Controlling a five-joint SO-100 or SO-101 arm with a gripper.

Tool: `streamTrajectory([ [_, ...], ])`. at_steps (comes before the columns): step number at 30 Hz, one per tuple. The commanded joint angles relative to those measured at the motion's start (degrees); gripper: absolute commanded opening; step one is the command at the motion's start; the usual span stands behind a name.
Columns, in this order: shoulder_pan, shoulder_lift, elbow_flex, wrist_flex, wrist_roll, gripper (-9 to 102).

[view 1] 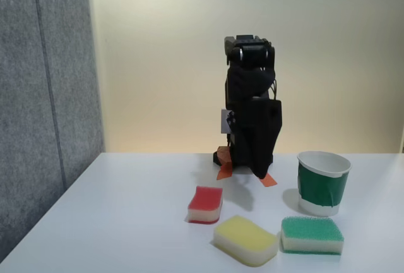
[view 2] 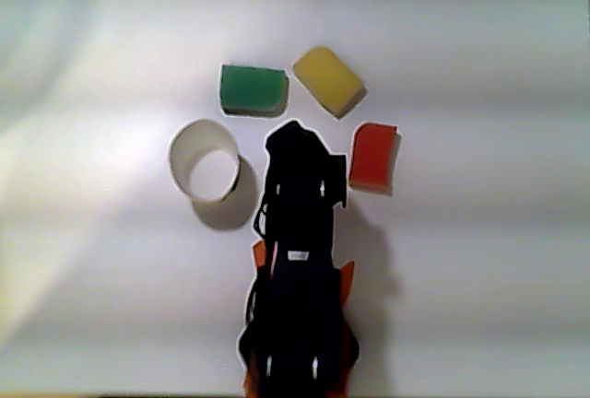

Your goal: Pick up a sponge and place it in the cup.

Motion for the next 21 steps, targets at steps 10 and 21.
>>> streamTrajectory([
  [10,6.94,-11.43,-12.30,-4.04,7.56,0],
  [21,12.66,-14.68,-11.78,-8.88,10.99,0],
])
